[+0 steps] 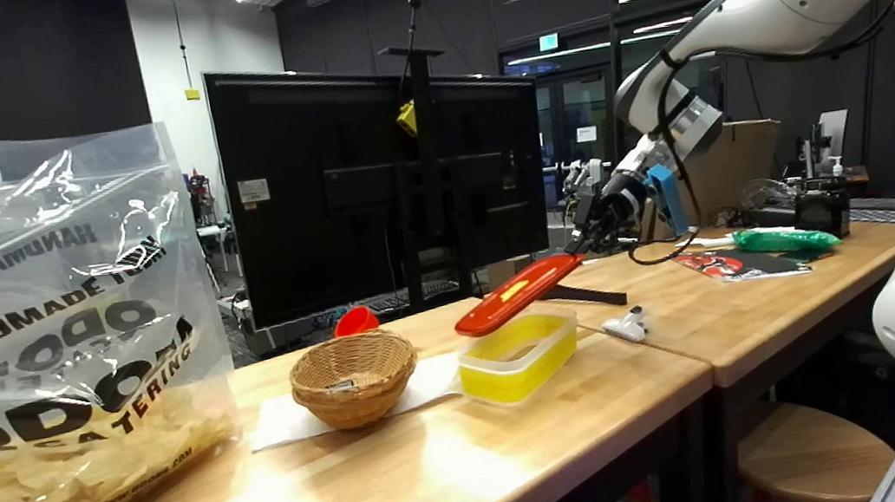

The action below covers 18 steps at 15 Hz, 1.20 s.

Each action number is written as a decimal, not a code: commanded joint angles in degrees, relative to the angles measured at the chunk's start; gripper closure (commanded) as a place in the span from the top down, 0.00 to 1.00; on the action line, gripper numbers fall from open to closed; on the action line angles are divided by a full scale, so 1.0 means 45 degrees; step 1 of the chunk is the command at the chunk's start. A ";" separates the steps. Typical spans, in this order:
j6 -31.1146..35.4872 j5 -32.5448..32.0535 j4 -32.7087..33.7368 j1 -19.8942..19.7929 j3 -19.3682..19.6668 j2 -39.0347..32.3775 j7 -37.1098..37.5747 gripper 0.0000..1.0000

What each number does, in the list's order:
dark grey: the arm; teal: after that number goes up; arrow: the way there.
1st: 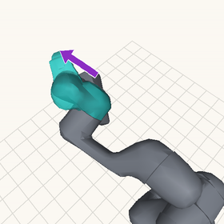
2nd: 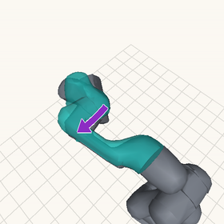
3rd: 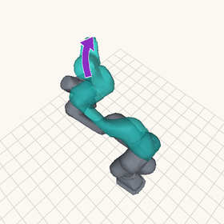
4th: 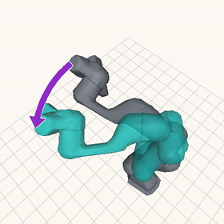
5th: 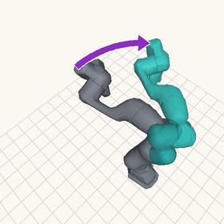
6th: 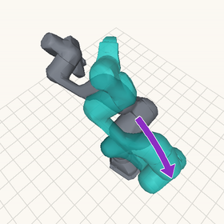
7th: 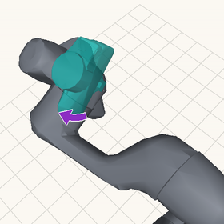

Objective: Pick up the red lunch box lid and put it fully on the table

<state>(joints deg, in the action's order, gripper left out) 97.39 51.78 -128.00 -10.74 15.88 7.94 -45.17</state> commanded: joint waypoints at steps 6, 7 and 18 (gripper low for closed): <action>-0.1136 0.2057 0.0625 -0.0861 0.0619 0.0103 -0.0908 0.05; -0.1160 0.2028 0.0654 -0.0929 0.0643 0.0074 -0.0809 0.05; 0.2109 -0.3611 -0.0252 -0.0149 -0.1269 0.0895 0.6011 0.05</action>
<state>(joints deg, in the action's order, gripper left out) 103.58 42.10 -126.65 -12.36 11.92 8.20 -27.00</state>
